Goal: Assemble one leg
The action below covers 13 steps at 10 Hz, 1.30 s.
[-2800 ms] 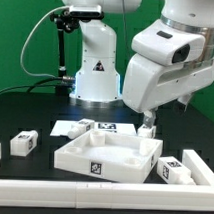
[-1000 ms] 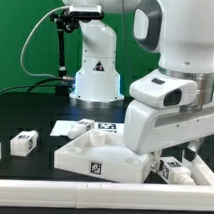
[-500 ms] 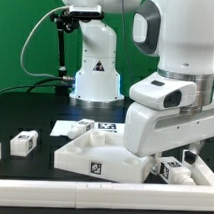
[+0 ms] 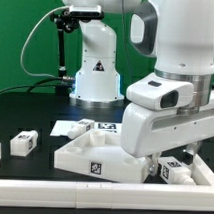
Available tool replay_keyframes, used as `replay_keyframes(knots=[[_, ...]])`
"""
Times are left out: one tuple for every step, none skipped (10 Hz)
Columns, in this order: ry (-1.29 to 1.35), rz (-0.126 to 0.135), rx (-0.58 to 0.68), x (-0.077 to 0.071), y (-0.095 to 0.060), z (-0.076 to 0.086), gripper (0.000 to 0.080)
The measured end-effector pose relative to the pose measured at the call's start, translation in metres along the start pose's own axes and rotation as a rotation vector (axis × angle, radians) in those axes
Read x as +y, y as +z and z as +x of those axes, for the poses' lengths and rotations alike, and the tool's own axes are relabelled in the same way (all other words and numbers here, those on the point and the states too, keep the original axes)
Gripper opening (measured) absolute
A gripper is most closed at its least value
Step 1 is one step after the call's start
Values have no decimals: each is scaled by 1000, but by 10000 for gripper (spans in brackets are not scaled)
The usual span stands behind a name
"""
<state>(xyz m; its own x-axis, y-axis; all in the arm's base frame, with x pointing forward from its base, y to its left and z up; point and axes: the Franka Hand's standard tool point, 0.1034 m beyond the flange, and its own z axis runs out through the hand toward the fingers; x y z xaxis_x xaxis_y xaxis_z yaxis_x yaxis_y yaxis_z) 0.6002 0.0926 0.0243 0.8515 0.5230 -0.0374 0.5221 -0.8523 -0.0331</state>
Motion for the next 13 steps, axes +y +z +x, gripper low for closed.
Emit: replay_keyframes(knots=[[3, 1, -4, 1, 3, -2, 650], [3, 1, -6, 1, 4, -3, 650], [5, 3, -8, 1, 5, -4, 650], [5, 4, -9, 1, 6, -4, 650], [5, 4, -9, 1, 6, -4, 637], [5, 4, -9, 1, 6, -4, 637], [5, 4, -9, 1, 6, -4, 464], [5, 4, -9, 1, 6, -4, 275], [5, 4, -8, 1, 6, -4, 275], [12, 7, -13, 0, 5, -4, 279], [38, 27, -33, -2, -6, -4, 279], [61, 53, -54, -4, -23, -4, 279], [73, 67, -63, -6, -50, -5, 279]])
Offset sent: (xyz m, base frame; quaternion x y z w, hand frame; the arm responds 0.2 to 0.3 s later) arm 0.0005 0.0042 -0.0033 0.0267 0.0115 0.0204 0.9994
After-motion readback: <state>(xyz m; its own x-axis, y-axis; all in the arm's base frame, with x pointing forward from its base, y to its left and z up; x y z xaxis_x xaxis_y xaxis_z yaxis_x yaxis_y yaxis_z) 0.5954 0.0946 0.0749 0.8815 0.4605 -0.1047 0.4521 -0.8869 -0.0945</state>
